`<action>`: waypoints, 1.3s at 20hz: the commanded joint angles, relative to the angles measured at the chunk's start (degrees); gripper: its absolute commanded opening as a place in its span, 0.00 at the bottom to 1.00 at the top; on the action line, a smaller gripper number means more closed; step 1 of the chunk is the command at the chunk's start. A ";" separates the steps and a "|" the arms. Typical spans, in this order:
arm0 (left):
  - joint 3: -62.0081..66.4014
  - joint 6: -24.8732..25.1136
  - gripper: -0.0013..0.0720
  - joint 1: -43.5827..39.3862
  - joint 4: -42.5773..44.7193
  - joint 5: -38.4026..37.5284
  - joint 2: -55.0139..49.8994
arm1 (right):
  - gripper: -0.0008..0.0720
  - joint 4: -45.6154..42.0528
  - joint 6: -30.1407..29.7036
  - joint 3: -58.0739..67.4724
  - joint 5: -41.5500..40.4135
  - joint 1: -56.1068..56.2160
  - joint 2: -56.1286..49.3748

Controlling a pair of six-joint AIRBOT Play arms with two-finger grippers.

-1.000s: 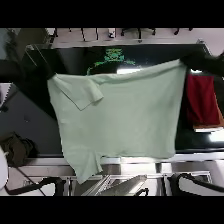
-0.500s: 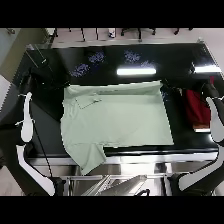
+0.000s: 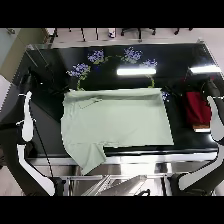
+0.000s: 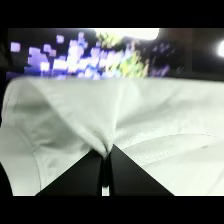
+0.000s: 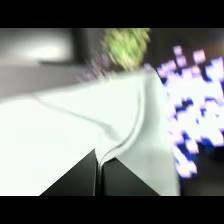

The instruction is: Fold the shirts.

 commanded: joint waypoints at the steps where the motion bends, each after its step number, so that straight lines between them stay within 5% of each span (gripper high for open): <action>1: -5.01 -0.52 0.04 -0.61 3.19 2.47 0.42 | 0.04 -7.04 1.92 -2.64 -1.81 1.11 0.04; 11: -7.50 -0.85 0.04 -0.57 3.96 0.22 0.31 | 0.06 -7.28 2.19 -3.91 -2.16 1.53 -0.24; 12: -7.50 -0.85 0.04 -0.61 3.54 0.39 0.31 | 0.19 -7.21 2.49 -3.91 -2.75 1.53 -0.22; 13: -7.21 -0.85 0.12 -0.63 3.13 0.92 0.31 | 0.51 -6.60 2.80 -3.89 -3.52 1.44 -0.04; 14: -6.40 -0.85 0.58 -0.61 2.01 2.27 0.31 | 0.66 -5.86 2.86 -3.58 -4.79 1.27 0.22; 15: -4.94 -1.01 0.97 -0.61 1.31 4.39 0.31 | 0.69 -5.81 2.99 -2.86 -6.97 0.85 0.92; 21: 7.96 -3.32 0.96 2.45 1.03 27.17 3.23 | 0.68 -7.17 0.46 -2.71 -23.17 -7.04 12.52; 26: -27.93 -1.75 0.96 1.46 3.19 20.59 27.82 | 0.67 -7.96 -6.58 -21.94 -18.99 -15.89 25.49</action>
